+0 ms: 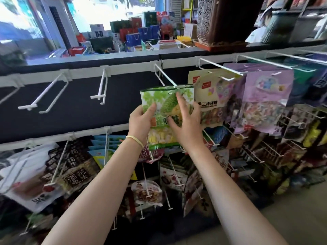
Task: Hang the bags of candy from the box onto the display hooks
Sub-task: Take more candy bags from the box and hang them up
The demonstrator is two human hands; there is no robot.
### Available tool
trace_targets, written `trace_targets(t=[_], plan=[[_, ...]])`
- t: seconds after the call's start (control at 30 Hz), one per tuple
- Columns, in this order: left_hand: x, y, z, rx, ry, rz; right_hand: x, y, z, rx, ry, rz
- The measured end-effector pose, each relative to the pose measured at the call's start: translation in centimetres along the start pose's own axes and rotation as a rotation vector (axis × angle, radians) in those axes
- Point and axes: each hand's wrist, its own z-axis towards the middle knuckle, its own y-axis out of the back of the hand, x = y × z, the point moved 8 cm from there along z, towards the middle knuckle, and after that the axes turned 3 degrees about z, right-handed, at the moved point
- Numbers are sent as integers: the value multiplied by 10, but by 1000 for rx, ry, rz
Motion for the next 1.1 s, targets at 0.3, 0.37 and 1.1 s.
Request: trace_targets(t=[0.3, 0.37, 1.1], plan=[[52, 45, -12, -6, -43, 572, -12, -29, -60, -76, -190, -12], [68, 72, -25, 34, 5, 594, 3, -43, -78, -43, -223, 93], [86, 748, -239, -137, 120, 707, 521, -469, -346, 1008, 27, 356]])
